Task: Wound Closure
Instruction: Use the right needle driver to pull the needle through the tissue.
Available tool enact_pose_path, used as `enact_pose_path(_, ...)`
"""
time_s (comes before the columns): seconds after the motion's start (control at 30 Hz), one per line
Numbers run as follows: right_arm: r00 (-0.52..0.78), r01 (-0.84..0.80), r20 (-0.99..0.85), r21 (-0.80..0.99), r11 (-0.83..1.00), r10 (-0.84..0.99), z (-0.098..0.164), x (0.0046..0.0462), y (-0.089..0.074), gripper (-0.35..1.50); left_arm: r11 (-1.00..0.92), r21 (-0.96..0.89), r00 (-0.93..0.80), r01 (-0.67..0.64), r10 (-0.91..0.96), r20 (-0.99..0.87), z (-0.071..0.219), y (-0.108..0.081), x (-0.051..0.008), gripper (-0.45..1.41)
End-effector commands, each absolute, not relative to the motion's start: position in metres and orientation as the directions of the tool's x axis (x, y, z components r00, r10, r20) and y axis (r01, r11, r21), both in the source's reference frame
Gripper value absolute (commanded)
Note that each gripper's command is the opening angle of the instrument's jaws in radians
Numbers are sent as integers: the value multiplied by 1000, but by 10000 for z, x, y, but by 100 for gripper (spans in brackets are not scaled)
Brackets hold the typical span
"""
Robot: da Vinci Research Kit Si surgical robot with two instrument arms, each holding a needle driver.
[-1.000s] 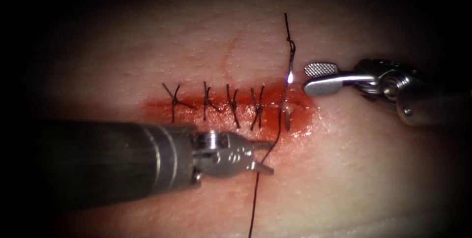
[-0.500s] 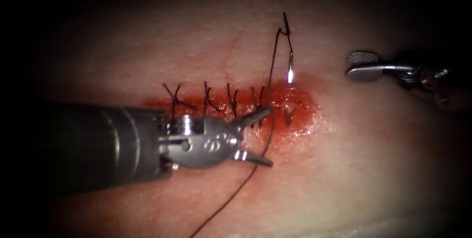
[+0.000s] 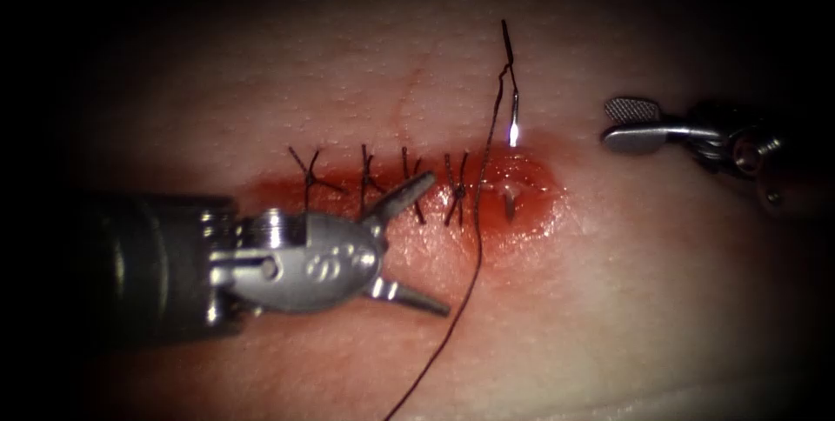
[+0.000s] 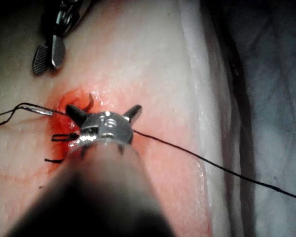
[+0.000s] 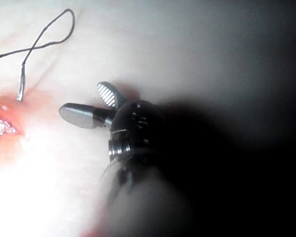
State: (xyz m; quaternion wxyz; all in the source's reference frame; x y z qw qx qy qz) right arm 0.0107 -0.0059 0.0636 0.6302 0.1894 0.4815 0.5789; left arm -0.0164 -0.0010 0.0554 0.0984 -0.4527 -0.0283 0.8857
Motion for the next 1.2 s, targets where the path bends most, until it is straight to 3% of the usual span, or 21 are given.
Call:
enact_pose_path(0.03, -134, -545, -389, 797, 260, 911, 644, 114, -62, 89, -980, -143, -568, -138, 197, -799, 566, -12, -174, 71)
enact_pose_path(0.13, -135, -544, -392, 797, 263, 910, 644, 114, -65, 89, -982, -162, -554, -99, 190, -811, 583, -11, -180, 69)
enact_pose_path(0.17, -135, -544, -393, 797, 264, 910, 645, 114, -66, 89, -982, -171, -535, -82, 188, -824, 589, -9, -182, 62)
enact_pose_path(0.23, -135, -543, -398, 796, 268, 907, 648, 114, -69, 86, -982, -188, -460, -3, 168, -872, 606, 1, -188, 26)
enact_pose_path(0.37, -136, -543, -402, 795, 271, 906, 652, 114, -71, 84, -983, -180, -423, 41, 146, -894, 617, 10, -194, 12)
enact_pose_path(0.57, -139, -543, -411, 792, 278, 901, 659, 116, -76, 83, -984, -161, -381, 80, 119, -917, 631, 16, -203, 10)
enact_pose_path(0.7, -135, -545, -414, 790, 281, 900, 661, 116, -80, 81, -984, -168, -402, 50, 134, -906, 641, 17, -205, 22)
enact_pose_path(0.83, -135, -545, -414, 790, 281, 900, 660, 116, -80, 76, -978, -205, -426, 27, 174, -888, 657, 12, -208, 17)
enact_pose_path(0.87, -136, -546, -414, 789, 281, 900, 660, 117, -82, 71, -971, -240, -428, 13, 211, -879, 665, 14, -211, -30)
enact_pose_path(0.9, -137, -547, -415, 789, 280, 900, 660, 118, -83, 69, -968, -251, -428, 13, 222, -876, 667, 14, -211, -45)
enact_pose_path(1.07, -137, -550, -421, 785, 285, 897, 659, 122, -87, 61, -933, -358, -399, 45, 312, -862, 664, 7, -208, -45)
enact_pose_path(1.2, -137, -545, -421, 788, 286, 897, 658, 129, -91, 56, -797, -604, -357, -22, 570, -740, 651, 7, -204, -45)
